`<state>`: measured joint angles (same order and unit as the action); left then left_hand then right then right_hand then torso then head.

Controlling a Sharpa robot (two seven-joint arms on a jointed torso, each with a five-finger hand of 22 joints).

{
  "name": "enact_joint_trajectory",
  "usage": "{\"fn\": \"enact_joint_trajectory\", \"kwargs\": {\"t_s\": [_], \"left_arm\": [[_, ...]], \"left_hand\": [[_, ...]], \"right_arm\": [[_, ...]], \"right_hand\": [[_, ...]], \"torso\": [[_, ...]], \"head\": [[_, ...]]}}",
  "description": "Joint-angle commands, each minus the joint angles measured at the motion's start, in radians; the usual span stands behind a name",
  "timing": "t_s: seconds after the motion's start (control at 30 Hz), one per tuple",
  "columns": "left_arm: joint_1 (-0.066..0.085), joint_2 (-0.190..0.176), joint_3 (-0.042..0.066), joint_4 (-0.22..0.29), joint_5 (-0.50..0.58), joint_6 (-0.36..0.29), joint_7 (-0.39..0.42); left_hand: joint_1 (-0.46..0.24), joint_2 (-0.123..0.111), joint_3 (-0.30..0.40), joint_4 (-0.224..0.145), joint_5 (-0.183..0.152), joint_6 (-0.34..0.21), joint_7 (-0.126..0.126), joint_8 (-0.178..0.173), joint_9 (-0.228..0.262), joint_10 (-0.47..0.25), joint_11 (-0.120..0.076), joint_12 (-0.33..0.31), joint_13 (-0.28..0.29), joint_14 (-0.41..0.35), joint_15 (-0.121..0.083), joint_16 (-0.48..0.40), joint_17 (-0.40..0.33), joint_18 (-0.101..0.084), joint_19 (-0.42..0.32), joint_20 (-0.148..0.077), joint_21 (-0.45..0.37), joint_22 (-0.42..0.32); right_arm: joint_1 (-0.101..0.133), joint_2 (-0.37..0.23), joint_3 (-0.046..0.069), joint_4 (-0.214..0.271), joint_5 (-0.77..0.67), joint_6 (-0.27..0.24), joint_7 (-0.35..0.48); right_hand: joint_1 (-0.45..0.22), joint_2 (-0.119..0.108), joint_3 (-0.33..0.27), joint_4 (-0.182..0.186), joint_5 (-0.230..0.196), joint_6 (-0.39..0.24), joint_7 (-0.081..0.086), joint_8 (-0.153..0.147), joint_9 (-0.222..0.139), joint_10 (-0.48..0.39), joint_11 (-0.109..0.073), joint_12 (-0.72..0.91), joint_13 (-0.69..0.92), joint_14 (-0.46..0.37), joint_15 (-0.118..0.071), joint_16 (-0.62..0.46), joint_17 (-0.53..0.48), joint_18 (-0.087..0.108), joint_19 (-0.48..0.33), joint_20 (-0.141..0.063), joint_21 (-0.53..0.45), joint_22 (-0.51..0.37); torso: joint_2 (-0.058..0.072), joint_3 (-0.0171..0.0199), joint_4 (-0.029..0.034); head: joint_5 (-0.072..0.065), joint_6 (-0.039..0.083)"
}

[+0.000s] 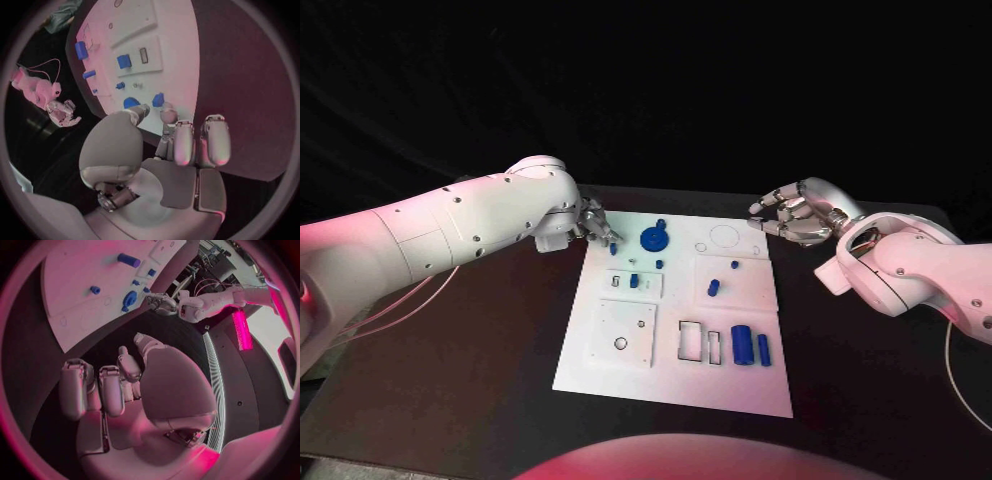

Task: Assemble the parts on the task board

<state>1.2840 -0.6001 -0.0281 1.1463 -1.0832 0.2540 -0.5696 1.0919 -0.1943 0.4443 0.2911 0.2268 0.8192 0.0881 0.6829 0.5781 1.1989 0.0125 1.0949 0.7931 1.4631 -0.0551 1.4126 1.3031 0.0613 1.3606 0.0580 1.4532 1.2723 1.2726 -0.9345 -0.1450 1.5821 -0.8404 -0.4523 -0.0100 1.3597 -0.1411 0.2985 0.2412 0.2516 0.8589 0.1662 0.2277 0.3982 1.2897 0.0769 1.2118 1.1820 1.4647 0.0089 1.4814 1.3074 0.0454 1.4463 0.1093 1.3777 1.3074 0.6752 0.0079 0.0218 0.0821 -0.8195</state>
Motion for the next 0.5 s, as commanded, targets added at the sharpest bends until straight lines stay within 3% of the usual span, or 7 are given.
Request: {"fn": "enact_joint_trajectory", "kwargs": {"t_s": [0.03, 0.23, 0.5], "left_arm": [[0.001, 0.002, 0.000, 0.002, 0.002, 0.023, 0.009], [0.001, 0.001, 0.000, 0.003, 0.006, 0.030, 0.008], [0.001, 0.004, -0.002, 0.000, 0.013, 0.045, 0.009]], "left_hand": [[0.015, 0.002, 0.003, -0.003, 0.002, 0.010, -0.001, -0.002, -0.002, -0.007, 0.000, -0.001, 0.002, 0.039, 0.006, -0.004, -0.001, 0.006, -0.002, 0.003, -0.005, 0.001], [0.038, 0.018, 0.020, -0.004, 0.001, 0.024, -0.008, 0.005, -0.003, -0.005, -0.006, 0.003, 0.004, 0.039, 0.002, -0.004, 0.000, 0.006, -0.001, 0.002, -0.005, 0.003], [0.053, 0.019, 0.029, -0.007, 0.000, 0.025, -0.010, 0.007, -0.004, -0.006, -0.008, 0.004, 0.003, 0.039, 0.000, -0.004, -0.001, 0.006, 0.000, 0.001, -0.004, 0.004]], "right_arm": [[-0.001, 0.001, 0.000, 0.000, -0.009, 0.015, 0.000], [-0.001, 0.001, 0.000, -0.001, -0.009, 0.016, -0.001], [-0.003, 0.004, 0.000, -0.002, -0.009, 0.016, -0.002]], "right_hand": [[-0.001, -0.005, 0.006, -0.002, 0.005, -0.009, -0.002, 0.001, 0.001, -0.007, 0.000, -0.005, -0.001, 0.057, -0.006, -0.002, 0.056, 0.009, -0.009, 0.000, -0.005, 0.125], [-0.001, -0.005, 0.006, -0.002, 0.005, -0.009, -0.002, 0.001, 0.001, -0.007, 0.000, -0.005, -0.001, 0.057, -0.006, -0.002, 0.056, 0.009, -0.009, 0.000, -0.005, 0.125], [-0.001, -0.005, 0.011, -0.001, 0.006, -0.010, -0.002, 0.004, 0.001, -0.007, 0.000, -0.005, -0.001, 0.057, -0.006, -0.002, 0.057, 0.009, -0.009, 0.000, -0.006, 0.124]], "torso": [[0.000, 0.0001, 0.0000], [0.000, 0.0005, 0.0001], [0.001, 0.0007, 0.0003]], "head": [[0.000, 0.000], [0.000, 0.000], [-0.002, -0.002]]}}
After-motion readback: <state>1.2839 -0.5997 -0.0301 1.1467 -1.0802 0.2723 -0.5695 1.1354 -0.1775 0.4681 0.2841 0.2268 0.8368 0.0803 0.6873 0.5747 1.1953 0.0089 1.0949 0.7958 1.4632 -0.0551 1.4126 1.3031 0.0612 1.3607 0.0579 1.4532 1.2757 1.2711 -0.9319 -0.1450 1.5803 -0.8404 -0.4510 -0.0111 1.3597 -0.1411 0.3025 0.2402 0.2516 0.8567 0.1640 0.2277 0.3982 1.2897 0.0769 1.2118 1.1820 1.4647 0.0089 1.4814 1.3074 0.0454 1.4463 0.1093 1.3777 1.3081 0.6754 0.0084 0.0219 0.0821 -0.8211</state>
